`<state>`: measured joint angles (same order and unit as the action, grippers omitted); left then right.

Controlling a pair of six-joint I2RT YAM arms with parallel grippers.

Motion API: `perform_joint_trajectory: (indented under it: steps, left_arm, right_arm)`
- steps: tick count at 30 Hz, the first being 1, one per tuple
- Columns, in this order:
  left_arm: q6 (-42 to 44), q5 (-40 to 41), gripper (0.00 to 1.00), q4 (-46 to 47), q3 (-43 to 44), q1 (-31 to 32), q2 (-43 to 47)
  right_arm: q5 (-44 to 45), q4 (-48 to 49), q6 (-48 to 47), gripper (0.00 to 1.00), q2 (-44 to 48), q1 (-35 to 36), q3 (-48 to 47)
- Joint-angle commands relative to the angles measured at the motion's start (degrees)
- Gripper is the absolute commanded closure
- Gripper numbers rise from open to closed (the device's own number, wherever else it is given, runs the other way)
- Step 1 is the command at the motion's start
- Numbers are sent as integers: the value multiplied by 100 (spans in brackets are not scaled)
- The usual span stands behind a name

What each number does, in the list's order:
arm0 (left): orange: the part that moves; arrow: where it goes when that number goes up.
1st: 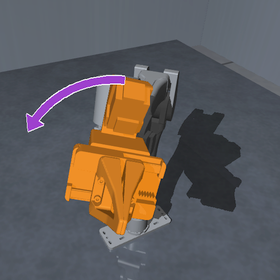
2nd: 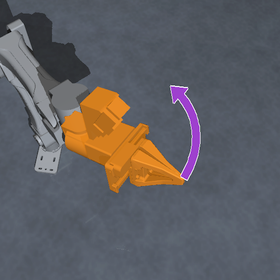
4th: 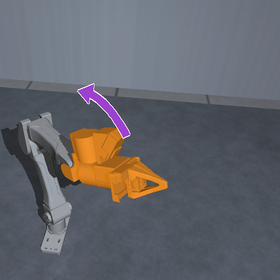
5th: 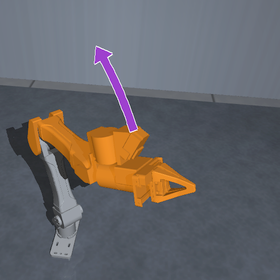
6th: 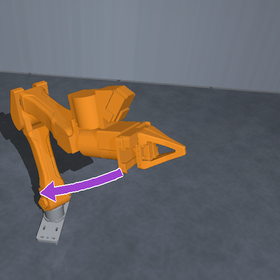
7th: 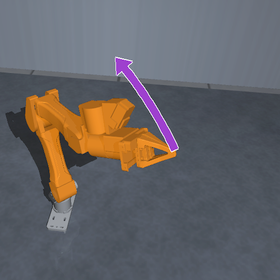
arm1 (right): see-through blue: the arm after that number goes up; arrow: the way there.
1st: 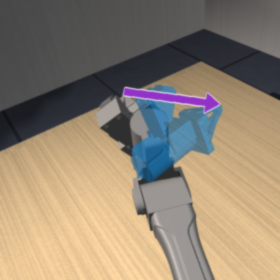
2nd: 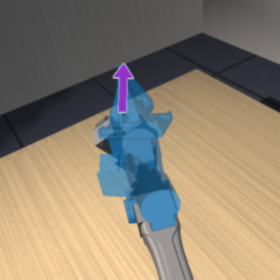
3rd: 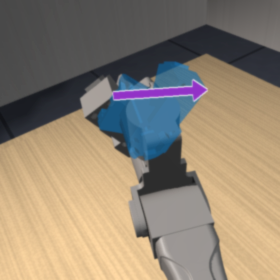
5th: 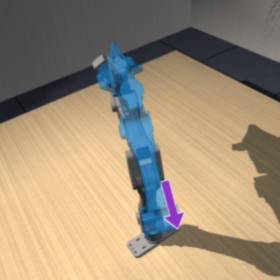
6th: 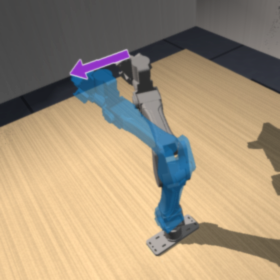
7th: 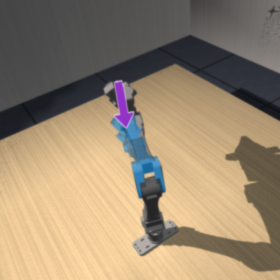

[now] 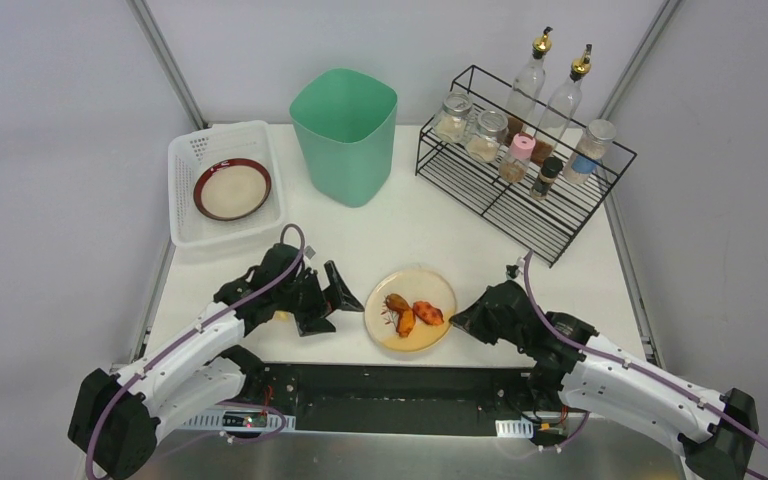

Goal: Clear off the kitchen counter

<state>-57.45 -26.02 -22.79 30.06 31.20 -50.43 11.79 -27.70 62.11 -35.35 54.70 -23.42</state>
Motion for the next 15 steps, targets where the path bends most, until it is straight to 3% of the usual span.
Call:
perform_joint_trajectory:
  steps: [1, 8, 15]
  left_arm:
    - [-1077, 110, 1, 944, -737, 62, 364]
    - [-1950, 208, 2, 1815, -1541, 79, 738]
    - [-2261, 278, 2, 2243, -1798, 203, 576]
  right_arm:
    - [184, 590, 281, 100, 62, 31, -464]
    - [175, 718, 332, 100, -71, 39, -429]
    - [198, 823, 410, 100, -155, 58, -374]
